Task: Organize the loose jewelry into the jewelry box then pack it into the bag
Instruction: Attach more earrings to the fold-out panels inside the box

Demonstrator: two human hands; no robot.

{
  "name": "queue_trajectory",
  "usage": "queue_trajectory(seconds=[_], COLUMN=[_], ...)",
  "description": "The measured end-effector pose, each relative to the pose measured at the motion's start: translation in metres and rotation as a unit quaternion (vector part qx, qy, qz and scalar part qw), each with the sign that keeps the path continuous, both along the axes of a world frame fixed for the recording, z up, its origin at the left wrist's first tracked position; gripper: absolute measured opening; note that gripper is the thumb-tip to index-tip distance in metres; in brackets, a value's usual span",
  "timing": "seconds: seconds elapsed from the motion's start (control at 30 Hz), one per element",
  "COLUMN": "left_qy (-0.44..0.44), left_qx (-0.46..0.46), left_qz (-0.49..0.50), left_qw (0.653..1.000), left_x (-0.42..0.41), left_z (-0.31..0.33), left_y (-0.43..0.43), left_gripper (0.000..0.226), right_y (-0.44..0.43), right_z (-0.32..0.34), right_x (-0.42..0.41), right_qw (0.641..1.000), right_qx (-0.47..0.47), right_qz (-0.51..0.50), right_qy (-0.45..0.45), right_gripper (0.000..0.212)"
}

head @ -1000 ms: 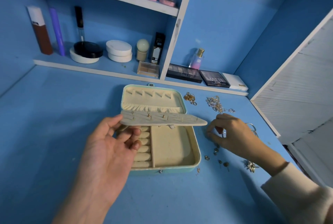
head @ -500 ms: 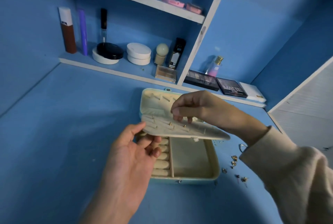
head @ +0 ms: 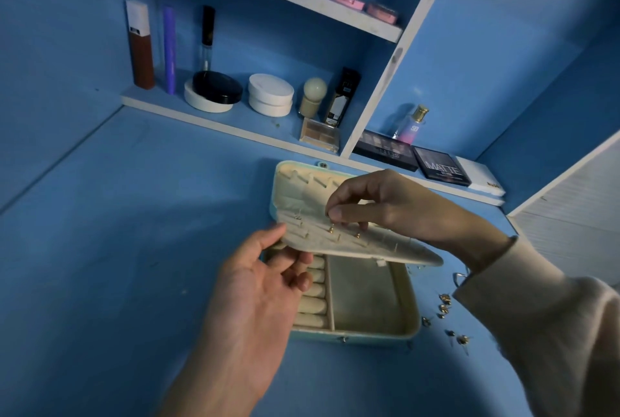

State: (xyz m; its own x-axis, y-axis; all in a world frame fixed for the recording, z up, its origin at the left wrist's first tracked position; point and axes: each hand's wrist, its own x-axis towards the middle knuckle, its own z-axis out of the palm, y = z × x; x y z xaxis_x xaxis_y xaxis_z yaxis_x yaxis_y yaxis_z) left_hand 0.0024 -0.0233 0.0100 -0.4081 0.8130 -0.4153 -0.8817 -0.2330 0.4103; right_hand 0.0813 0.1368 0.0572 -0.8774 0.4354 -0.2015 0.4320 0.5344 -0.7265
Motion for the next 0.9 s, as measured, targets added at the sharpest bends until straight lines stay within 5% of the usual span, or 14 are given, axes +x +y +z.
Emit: queue_trajectory(seconds=[0.5,0.9], left_qy=[-0.015,-0.008], left_qx=[0.0,-0.001], left_qz=[0.003,0.007], left_qw=[1.0,1.0], left_x=[-0.0007,-0.0007], left_z=[-0.003,0.0], left_y=[-0.0026,-0.0016], left_gripper=[0.022,0.011], right_y=[0.0015,0.0064], right_z=[0.0029,-0.0033], right_x=[-0.0034,0.0015], right_qw=[0.987,0.997], right_qx=[0.133,0.038], right_qz=[0.088,0.061], right_qy=[0.008,0.031], right_gripper=[0.006,0.005])
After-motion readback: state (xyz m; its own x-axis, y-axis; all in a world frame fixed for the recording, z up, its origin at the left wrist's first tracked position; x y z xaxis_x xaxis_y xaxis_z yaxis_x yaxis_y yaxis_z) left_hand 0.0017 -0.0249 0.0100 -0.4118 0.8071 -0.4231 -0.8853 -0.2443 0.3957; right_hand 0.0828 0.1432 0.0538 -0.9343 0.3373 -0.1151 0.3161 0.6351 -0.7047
